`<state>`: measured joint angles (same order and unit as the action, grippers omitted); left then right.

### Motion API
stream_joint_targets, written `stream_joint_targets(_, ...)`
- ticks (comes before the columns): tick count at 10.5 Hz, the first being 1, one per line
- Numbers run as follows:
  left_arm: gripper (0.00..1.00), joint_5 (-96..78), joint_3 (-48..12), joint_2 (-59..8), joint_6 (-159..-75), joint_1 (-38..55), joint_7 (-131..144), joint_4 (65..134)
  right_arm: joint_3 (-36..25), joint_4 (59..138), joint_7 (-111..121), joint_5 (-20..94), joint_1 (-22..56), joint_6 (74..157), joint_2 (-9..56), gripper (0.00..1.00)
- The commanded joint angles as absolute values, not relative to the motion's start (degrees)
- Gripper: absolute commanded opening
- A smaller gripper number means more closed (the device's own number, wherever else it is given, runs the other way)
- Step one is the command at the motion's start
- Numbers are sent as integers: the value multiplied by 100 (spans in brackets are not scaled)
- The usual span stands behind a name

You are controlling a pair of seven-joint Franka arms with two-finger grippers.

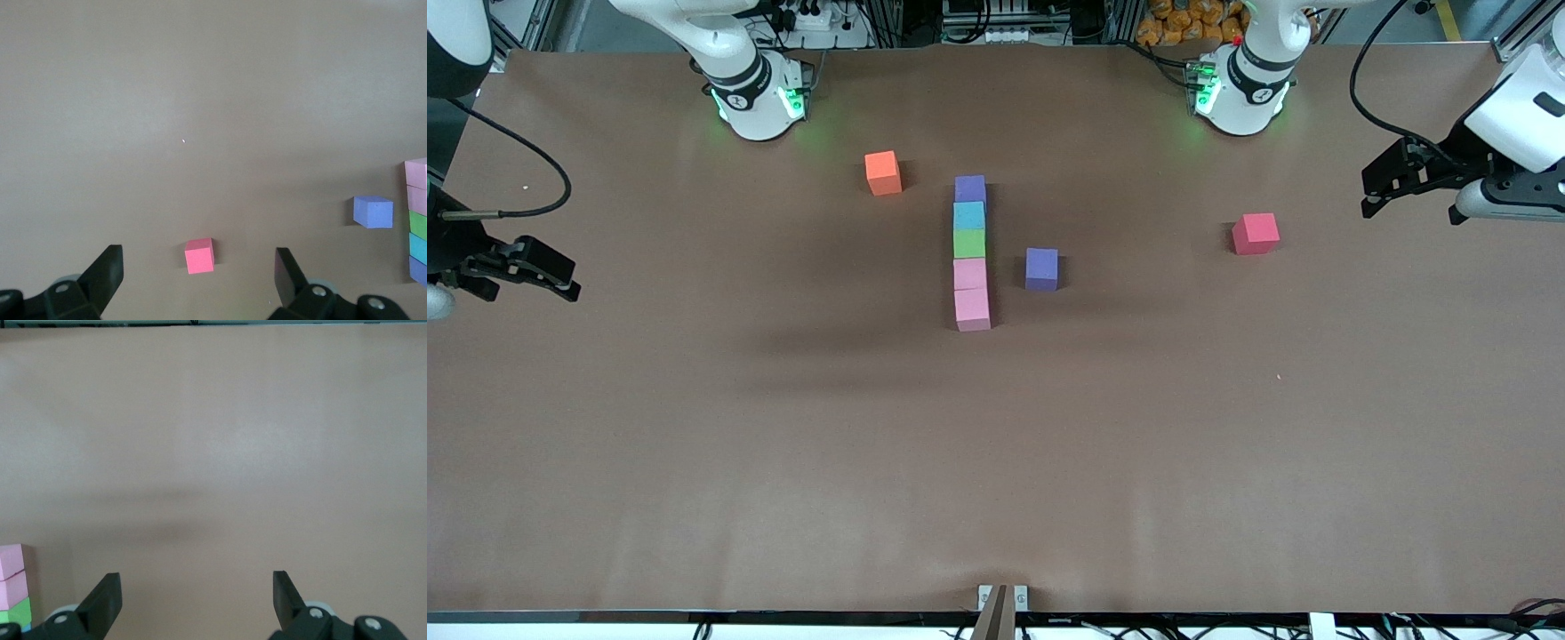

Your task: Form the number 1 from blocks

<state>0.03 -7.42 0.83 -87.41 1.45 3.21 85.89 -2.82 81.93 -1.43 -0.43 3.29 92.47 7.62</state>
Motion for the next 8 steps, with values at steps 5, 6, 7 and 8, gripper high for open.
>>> stream_joint_targets(5, 100, -141, -729, 70, -8622, 132, 211, 8490, -246, 8235, -53, -114, 238, 8868, 659, 100)
stream_joint_targets(6, 100, -141, -721, 70, -8622, 132, 202, 8490, -237, 8227, -53, -97, 237, 8877, 711, 100)
stream_joint_targets(7, 100, -141, -721, 70, -8622, 123, 202, 8490, -246, 8218, -44, -53, 220, 8903, 755, 100)
stream_joint_targets(8, 100, -141, -721, 70, -8622, 123, 202, 8490, -237, 8235, -53, -35, 115, 8903, 756, 100)
